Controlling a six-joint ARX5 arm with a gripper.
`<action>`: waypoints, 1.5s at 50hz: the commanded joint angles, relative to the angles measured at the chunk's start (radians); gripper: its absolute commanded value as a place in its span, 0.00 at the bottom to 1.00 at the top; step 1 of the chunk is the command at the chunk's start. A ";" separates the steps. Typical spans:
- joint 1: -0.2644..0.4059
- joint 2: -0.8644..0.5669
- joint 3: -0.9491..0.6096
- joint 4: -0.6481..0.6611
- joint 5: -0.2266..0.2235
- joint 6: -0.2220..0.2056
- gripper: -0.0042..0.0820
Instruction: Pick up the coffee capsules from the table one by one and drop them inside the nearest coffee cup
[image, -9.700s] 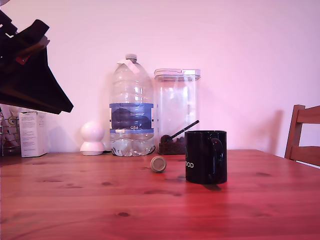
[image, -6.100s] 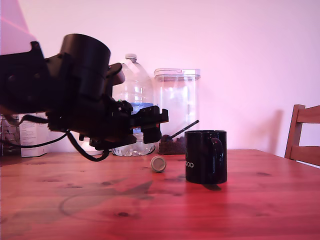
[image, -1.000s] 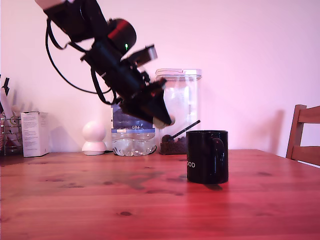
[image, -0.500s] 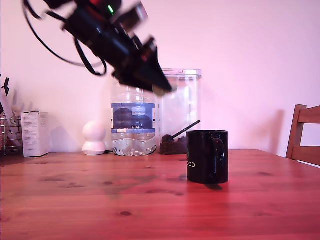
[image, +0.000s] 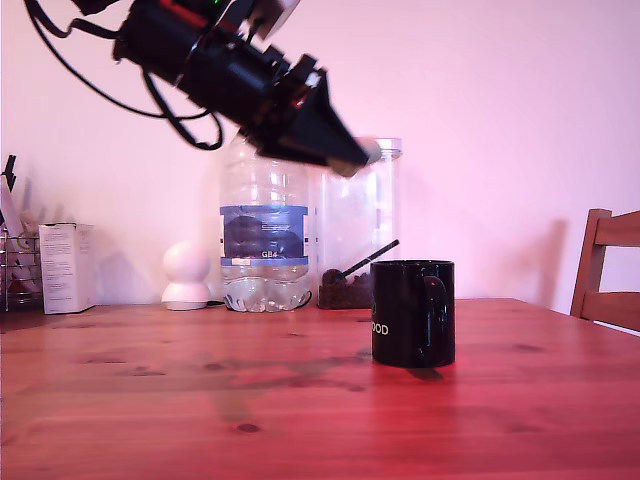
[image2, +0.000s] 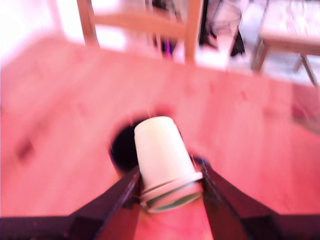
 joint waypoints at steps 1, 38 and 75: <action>-0.016 0.034 -0.005 0.035 -0.007 0.000 0.32; -0.080 0.368 0.473 -0.351 -0.135 -0.042 0.32; -0.079 0.488 0.645 -0.615 -0.187 -0.060 0.32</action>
